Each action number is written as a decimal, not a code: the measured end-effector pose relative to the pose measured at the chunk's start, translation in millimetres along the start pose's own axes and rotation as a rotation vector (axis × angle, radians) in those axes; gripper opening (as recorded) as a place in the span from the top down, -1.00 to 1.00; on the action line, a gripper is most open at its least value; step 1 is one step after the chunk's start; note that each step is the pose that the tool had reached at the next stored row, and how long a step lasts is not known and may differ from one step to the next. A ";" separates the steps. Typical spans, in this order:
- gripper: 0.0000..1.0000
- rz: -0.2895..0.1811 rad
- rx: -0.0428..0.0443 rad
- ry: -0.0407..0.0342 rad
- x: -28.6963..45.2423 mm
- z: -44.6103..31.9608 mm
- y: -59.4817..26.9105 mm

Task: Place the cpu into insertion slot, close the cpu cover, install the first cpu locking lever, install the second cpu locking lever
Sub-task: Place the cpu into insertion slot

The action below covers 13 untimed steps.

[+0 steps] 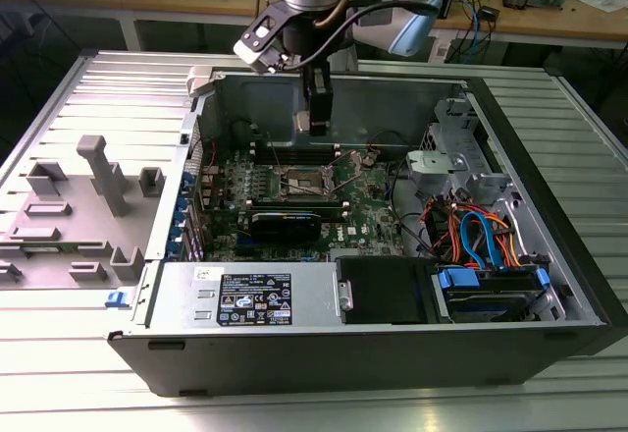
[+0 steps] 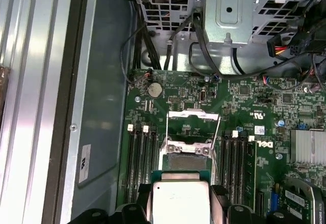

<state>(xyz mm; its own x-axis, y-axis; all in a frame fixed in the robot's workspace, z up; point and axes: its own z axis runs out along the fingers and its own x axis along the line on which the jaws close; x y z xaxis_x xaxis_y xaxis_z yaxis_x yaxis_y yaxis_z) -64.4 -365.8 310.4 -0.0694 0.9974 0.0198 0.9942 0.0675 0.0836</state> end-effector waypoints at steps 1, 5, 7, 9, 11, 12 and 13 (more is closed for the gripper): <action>-0.08 0.003 0.0003 -0.0001 0.0 2.0 -0.2; -0.08 0.043 0.0018 -0.0034 -0.3 12.5 -1.0; -0.08 0.051 0.0016 -0.0040 -1.4 19.9 -1.7; -0.08 0.053 0.0015 -0.0042 -2.3 24.5 -2.2; -0.08 0.054 0.0017 -0.0044 -2.5 26.0 -2.3; -0.08 0.054 0.0016 -0.0044 -2.5 26.1 -2.3; -0.08 0.054 0.0016 -0.0043 -2.5 26.1 -2.3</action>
<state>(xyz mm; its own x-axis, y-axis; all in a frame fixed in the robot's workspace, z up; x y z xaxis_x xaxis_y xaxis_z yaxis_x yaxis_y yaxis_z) -64.4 -367.8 284.1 -0.0153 0.9997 0.0199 0.9966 0.0137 0.0810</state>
